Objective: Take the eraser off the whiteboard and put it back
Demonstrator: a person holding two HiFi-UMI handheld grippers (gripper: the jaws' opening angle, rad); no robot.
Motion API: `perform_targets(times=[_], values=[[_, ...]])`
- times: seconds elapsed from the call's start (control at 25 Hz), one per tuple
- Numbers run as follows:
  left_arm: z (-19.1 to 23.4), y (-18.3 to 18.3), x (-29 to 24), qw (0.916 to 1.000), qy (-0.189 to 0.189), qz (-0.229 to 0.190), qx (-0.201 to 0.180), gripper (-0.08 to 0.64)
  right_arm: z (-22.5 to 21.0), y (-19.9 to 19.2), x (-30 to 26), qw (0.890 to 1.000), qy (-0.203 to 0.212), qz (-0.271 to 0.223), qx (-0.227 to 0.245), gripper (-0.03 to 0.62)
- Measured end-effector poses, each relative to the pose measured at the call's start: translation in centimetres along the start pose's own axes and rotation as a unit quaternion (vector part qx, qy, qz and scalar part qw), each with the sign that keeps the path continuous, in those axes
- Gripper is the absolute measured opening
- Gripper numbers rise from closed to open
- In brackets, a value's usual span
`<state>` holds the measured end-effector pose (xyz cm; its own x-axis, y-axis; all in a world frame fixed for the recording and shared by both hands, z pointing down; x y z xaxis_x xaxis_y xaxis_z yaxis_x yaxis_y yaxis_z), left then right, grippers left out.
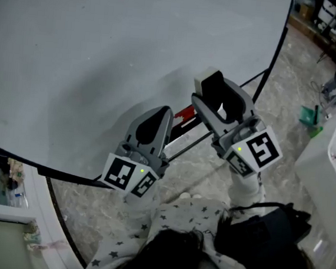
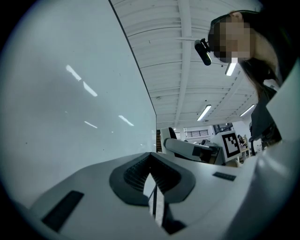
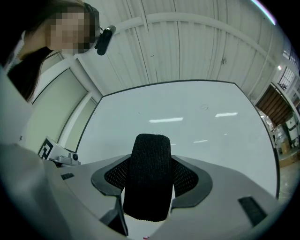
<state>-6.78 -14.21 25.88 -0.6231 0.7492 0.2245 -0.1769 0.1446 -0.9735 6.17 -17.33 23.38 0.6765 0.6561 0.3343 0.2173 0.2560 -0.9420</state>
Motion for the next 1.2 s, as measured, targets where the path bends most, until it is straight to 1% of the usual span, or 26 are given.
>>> perform_targets(times=[0.44, 0.68, 1.2], values=[[0.19, -0.33, 0.17, 0.9999, 0.007, 0.011, -0.009, 0.001, 0.14, -0.51, -0.41, 1.0, 0.013, 0.003, -0.004, 0.262], [0.2, -0.68, -0.14, 0.9997, 0.002, 0.021, -0.01, 0.002, -0.03, -0.55, -0.55, 1.0, 0.015, 0.003, -0.007, 0.262], [0.52, -0.66, -0.4, 0.9999, 0.0, 0.013, -0.002, 0.002, -0.48, -0.79, -0.87, 1.0, 0.013, 0.004, -0.006, 0.262]])
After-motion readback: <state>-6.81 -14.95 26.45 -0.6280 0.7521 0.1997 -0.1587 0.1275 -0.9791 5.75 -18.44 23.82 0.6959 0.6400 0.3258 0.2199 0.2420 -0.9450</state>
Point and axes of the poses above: the fingertips, and each gripper's own axes: x backward along the fingers, z to its left, y out of its top, the point moved 4 cm from there along x, backward along the fingers, and after that the axes turned 1 degree about y, right-handed, at the moved point
